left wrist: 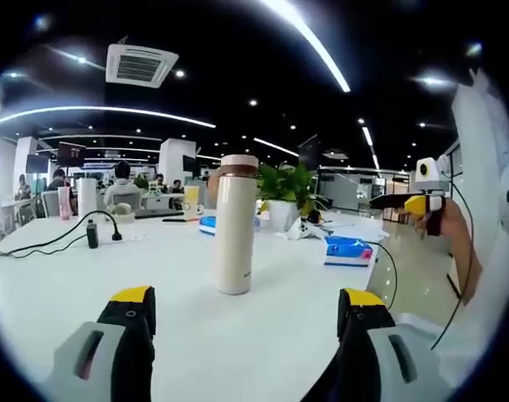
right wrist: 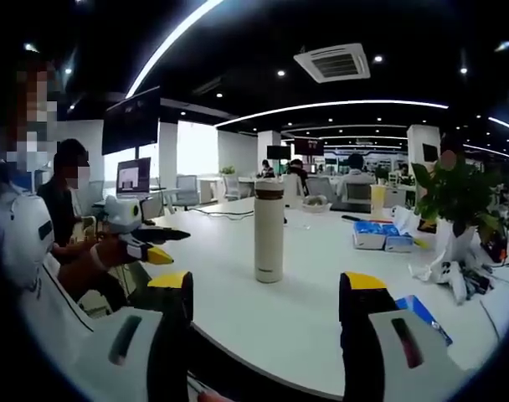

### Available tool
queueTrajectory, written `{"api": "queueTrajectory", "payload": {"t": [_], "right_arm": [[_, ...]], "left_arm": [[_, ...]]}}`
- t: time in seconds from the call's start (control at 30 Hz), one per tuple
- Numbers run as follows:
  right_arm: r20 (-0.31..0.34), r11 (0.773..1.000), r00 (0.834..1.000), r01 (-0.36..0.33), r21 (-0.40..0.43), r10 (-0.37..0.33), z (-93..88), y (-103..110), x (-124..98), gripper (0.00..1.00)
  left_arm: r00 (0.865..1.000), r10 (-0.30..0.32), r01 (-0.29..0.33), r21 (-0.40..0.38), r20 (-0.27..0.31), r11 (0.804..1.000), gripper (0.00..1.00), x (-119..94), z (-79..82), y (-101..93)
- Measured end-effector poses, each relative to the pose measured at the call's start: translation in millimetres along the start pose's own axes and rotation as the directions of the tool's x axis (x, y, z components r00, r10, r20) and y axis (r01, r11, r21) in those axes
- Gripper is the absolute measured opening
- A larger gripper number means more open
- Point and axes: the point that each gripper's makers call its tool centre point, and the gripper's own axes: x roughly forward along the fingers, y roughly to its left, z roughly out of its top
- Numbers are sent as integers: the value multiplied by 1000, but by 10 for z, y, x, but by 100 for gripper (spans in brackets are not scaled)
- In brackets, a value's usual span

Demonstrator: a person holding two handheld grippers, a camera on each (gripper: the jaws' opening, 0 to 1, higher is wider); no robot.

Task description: Grasp the water cup twist off the cup lid place the cup lid on the table

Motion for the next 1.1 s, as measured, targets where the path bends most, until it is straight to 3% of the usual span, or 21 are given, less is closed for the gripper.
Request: {"api": "queueTrajectory", "payload": {"t": [0.57,0.87,1.1], "right_arm": [[17,999,1000,12,39,-13,15,-40,-49,74],[97,997,995,-14,72,7,171,19,-118,77],[94,997,995,2,72,-9,152,-4,-145,77]], "left_arm": [[999,-47,47,-3,27,999,89,206,136,-27],[997,-69,69,5,34,998,89,285,138,-54],[993,-106,104,37,45,994,89,475,185,-99]]}}
